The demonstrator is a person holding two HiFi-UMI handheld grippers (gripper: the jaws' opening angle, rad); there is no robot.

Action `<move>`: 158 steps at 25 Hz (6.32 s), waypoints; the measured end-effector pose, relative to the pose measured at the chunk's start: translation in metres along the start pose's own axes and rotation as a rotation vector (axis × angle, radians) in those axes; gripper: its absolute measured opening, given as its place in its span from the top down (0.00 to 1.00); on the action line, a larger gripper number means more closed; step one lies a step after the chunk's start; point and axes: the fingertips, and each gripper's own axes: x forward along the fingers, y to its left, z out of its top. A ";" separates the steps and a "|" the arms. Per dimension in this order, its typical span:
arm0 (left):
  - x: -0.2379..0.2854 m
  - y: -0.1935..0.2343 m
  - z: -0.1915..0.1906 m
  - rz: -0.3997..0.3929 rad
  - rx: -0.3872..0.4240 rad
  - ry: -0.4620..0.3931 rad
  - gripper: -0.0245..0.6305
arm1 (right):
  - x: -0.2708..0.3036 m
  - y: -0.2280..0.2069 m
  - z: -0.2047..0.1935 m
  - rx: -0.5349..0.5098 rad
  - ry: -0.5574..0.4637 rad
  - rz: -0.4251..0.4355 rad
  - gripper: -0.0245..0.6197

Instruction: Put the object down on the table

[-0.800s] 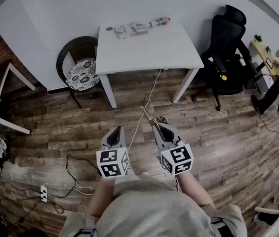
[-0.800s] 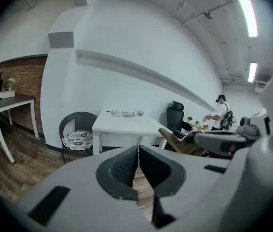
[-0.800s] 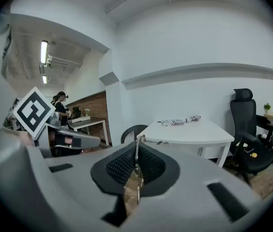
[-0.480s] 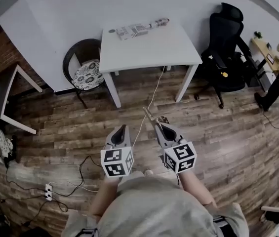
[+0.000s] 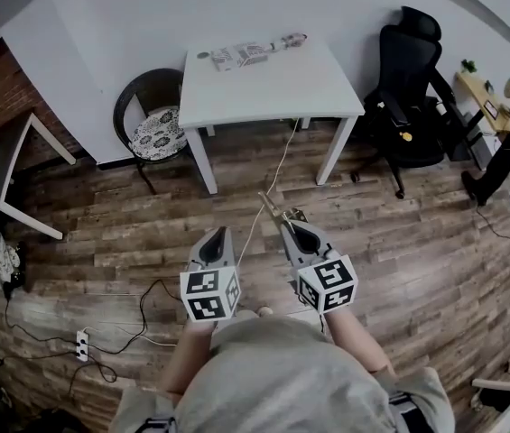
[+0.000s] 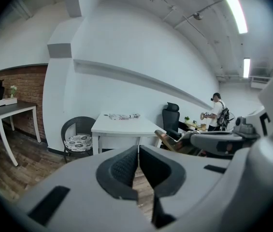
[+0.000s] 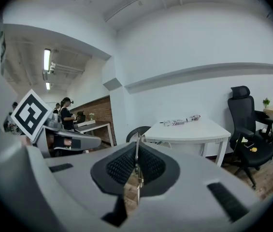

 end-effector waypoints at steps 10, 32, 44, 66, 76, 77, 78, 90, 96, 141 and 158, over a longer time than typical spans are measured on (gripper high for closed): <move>0.000 -0.009 -0.005 0.016 -0.006 0.008 0.95 | -0.001 -0.011 -0.003 0.005 0.006 0.016 0.95; 0.134 0.060 0.041 -0.007 -0.027 0.016 0.95 | 0.137 -0.079 0.030 0.016 -0.001 -0.025 0.95; 0.236 0.116 0.102 -0.056 -0.005 0.030 0.95 | 0.248 -0.122 0.081 0.017 -0.013 -0.065 0.95; 0.365 0.198 0.139 -0.119 0.011 0.118 0.95 | 0.399 -0.175 0.102 0.046 0.024 -0.144 0.95; 0.403 0.212 0.134 -0.083 -0.018 0.152 0.95 | 0.453 -0.212 0.089 0.064 0.064 -0.129 0.95; 0.407 0.212 0.134 -0.079 -0.019 0.154 0.95 | 0.459 -0.217 0.087 0.066 0.069 -0.126 0.95; 0.412 0.212 0.134 -0.073 -0.022 0.156 0.95 | 0.465 -0.223 0.085 0.068 0.074 -0.123 0.95; 0.476 0.219 0.139 -0.019 -0.065 0.186 0.95 | 0.551 -0.278 0.057 0.058 0.181 -0.062 0.95; 0.501 0.221 0.144 -0.011 -0.070 0.193 0.95 | 0.587 -0.297 0.047 0.051 0.223 -0.041 0.95; 0.530 0.224 0.140 -0.030 -0.051 0.225 0.95 | 0.643 -0.370 -0.014 -0.017 0.422 -0.123 0.81; 0.524 0.221 0.140 -0.031 -0.040 0.226 0.95 | 0.644 -0.390 -0.019 -0.035 0.451 -0.166 0.75</move>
